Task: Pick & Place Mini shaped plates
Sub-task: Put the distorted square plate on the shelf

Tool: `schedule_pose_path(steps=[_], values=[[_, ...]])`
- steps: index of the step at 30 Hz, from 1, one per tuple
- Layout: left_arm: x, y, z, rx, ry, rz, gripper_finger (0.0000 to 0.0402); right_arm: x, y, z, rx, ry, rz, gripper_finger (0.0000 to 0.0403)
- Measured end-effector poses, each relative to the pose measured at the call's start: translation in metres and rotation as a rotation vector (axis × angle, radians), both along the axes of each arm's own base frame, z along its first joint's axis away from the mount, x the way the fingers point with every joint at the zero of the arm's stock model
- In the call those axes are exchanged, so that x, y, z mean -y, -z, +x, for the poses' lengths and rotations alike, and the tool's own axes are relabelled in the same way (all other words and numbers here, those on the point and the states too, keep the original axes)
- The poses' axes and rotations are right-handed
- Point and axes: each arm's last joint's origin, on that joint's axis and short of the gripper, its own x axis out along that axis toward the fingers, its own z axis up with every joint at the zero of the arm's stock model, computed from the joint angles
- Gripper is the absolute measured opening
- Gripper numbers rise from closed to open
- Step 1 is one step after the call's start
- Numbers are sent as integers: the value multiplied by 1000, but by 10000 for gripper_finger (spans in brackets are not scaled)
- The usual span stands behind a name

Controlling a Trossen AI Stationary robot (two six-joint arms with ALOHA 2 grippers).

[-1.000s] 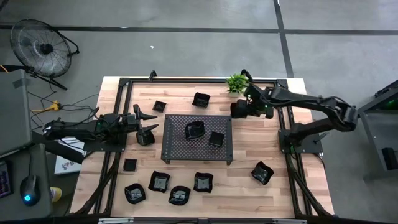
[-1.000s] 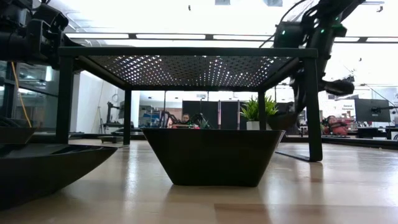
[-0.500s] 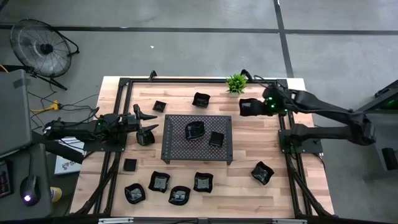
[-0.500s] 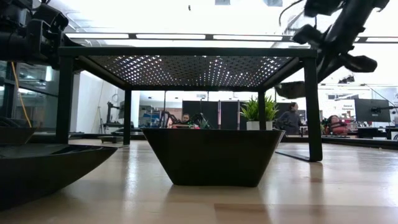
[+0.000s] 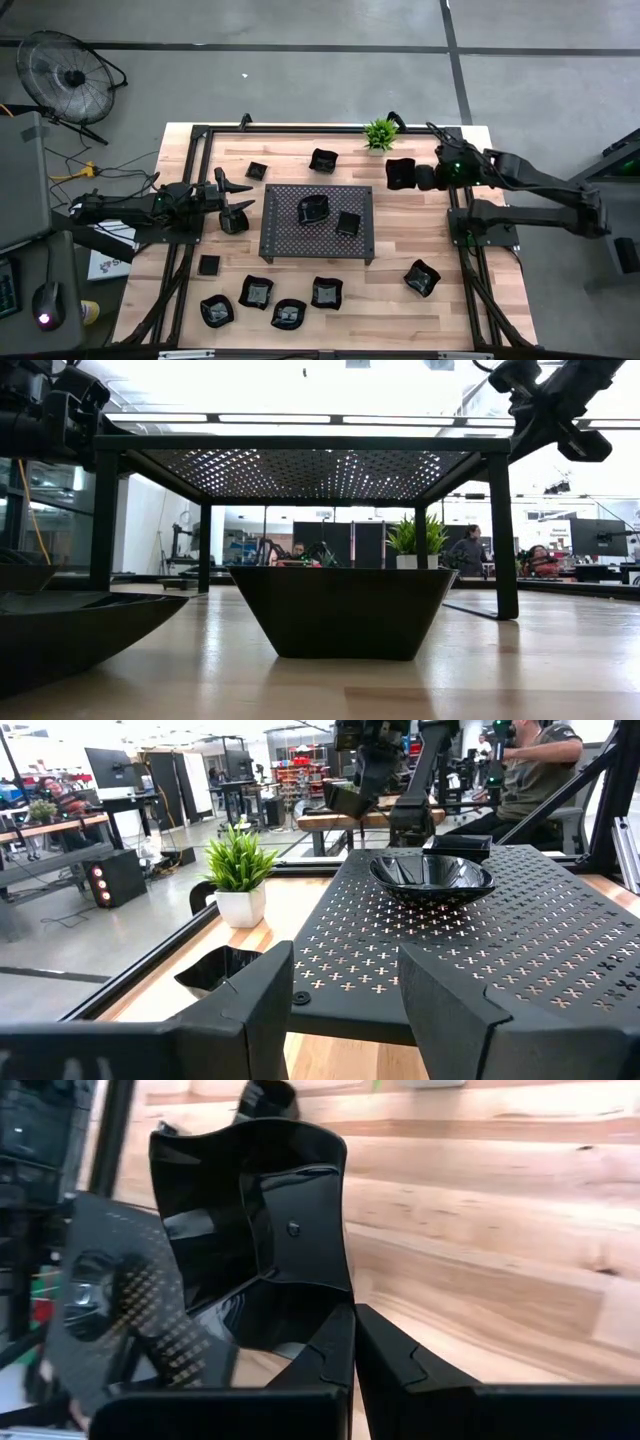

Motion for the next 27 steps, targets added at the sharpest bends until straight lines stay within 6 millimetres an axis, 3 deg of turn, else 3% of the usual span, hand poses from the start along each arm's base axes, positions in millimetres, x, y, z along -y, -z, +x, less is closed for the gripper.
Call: schedule_pose_path(steps=[20, 24, 27], values=[[-3, -1, -1, 16, -116, -22, 176, -27, 0, 36, 122, 74, 90, 0], [-4, -12, -3, 47, -128, -62, 178, -35, 4, 46, 125, 87, 104, 0], [-2, -30, -7, 114, -79, -61, 182, -39, 5, 55, 139, 91, 99, 0]])
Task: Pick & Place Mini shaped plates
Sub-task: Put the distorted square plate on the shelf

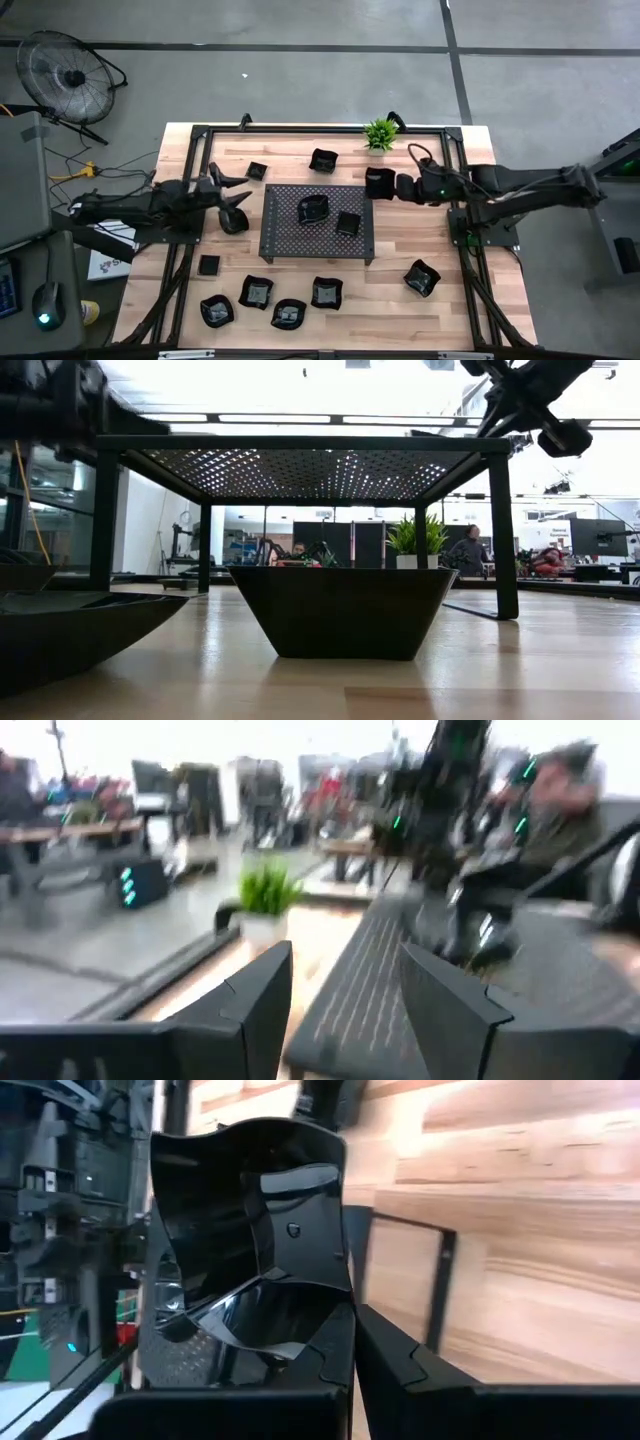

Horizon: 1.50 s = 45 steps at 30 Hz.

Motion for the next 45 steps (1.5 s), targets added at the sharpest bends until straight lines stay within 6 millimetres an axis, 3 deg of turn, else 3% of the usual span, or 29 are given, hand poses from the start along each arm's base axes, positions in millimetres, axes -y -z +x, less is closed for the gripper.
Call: schedule_pose_path(steps=[8, 15, 23, 33, 45], values=[[3, -32, -2, 31, 94, 59, 184, -5, 0, 25, 63, 7, -166, 0], [4, -59, 15, -28, 145, 64, 184, -5, 2, 50, 113, 36, -323, 0], [3, -79, 56, -55, 56, 95, 184, -3, 3, 68, 129, 62, -495, 0], [2, -109, 119, -163, -8, 106, 184, -2, -6, 73, 104, 13, -706, 0], [2, -146, 177, -434, 16, 514, 184, 7, 5, 71, 105, -81, -489, 0]])
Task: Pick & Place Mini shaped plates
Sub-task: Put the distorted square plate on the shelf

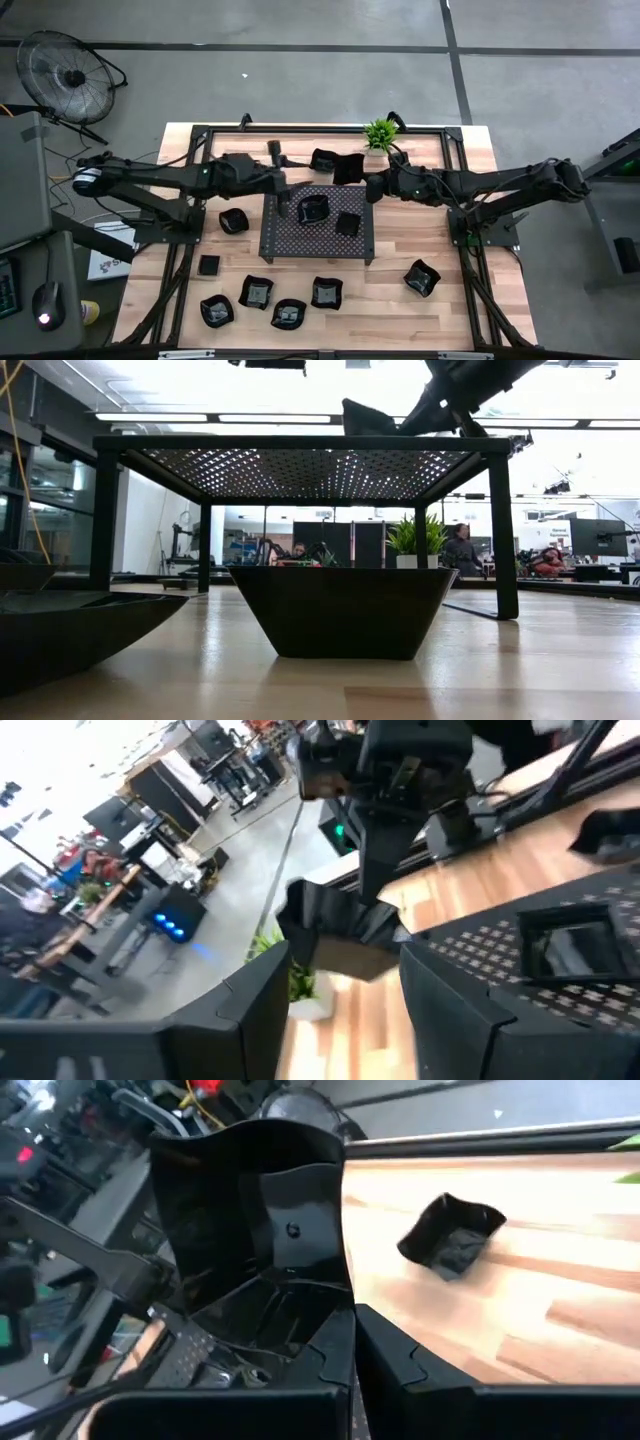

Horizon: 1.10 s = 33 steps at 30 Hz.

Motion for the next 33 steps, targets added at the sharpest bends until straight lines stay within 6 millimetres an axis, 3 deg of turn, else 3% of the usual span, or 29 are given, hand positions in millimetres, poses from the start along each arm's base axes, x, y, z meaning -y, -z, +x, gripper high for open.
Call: schedule_pose_path(steps=[5, 17, 23, 26, 33], values=[[-2, -11, 11, 2, -74, -15, 184, 1, -2, 0, -56, -24, -91, 0], [-5, -20, 12, 232, -248, -365, 184, 6, -81, 2, -281, 128, -623, 0], [-6, -31, 19, 418, -235, -435, 184, 6, -83, 24, -369, 152, -692, 0], [-7, -28, 21, 422, -277, -442, 184, 3, -78, 35, -399, 164, -706, 0], [-8, -21, 28, 465, -335, -536, 184, -11, -88, 50, -407, 195, -812, 0]])
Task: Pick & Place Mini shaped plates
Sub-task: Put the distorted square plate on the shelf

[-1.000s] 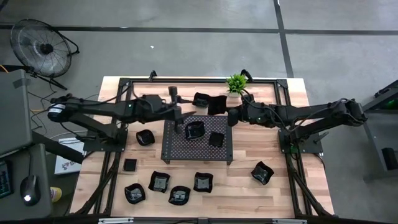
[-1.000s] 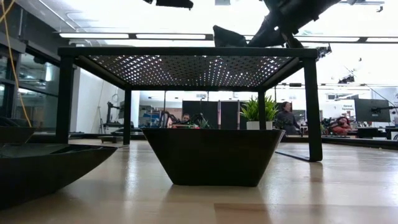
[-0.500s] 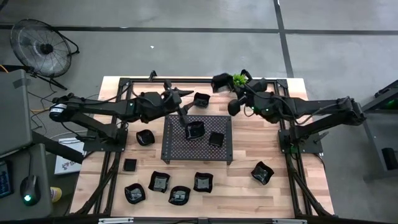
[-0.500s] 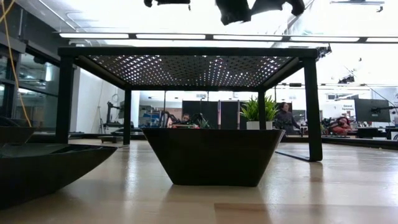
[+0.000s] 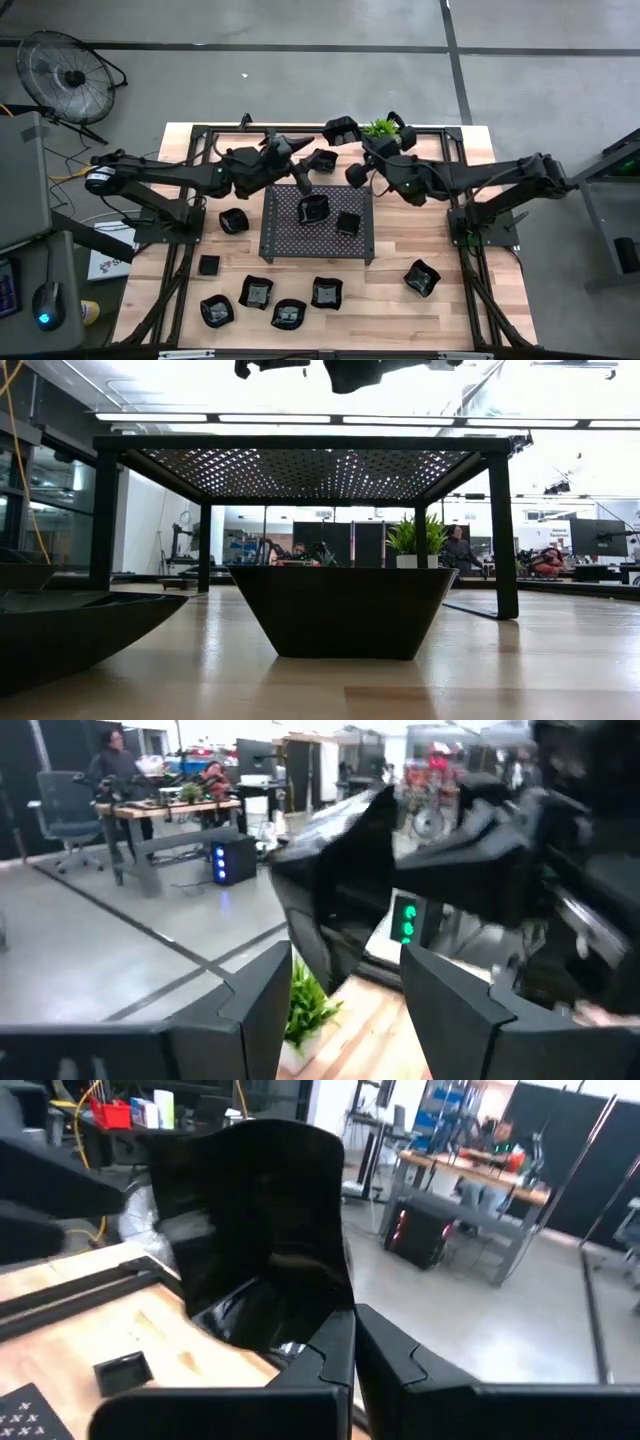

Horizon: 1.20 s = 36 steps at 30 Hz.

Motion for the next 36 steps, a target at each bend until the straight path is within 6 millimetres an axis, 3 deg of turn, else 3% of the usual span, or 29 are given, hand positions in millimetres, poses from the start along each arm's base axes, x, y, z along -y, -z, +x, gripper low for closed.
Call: schedule_pose_path(steps=[5, 13, 29, 36], values=[[0, 5, 6, 35, -16, -46, 184, -6, -7, 7, -37, 14, -67, 0], [-1, 4, 7, 52, -35, -48, 184, -11, -1, 14, -68, -4, -79, 0], [-2, 2, 6, 77, -66, -50, 184, -12, -5, 16, -51, -10, -97, 0], [-2, 2, 6, 79, -83, -51, 184, -12, -1, 27, -76, 40, -156, 0]])
